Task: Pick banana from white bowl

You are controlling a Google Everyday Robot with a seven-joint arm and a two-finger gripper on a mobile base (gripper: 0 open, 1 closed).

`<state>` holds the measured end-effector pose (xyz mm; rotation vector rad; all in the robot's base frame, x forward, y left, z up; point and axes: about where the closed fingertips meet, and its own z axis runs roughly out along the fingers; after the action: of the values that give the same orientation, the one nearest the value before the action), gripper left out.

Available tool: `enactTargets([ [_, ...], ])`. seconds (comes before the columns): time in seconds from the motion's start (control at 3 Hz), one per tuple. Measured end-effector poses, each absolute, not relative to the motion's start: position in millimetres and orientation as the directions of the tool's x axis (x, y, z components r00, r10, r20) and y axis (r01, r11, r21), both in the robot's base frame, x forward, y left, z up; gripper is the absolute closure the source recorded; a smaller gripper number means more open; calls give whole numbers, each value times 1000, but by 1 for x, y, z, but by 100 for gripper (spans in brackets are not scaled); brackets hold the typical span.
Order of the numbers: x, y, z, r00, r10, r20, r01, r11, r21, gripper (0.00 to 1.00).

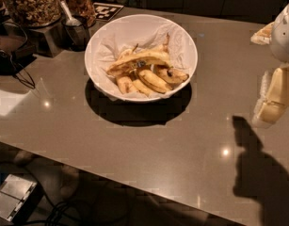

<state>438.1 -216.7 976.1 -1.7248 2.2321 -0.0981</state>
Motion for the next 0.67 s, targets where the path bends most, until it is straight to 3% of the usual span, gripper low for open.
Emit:
enactTargets([
  [0.67,456,-193,986,-204,-964,-168,-946,239,-219,0],
])
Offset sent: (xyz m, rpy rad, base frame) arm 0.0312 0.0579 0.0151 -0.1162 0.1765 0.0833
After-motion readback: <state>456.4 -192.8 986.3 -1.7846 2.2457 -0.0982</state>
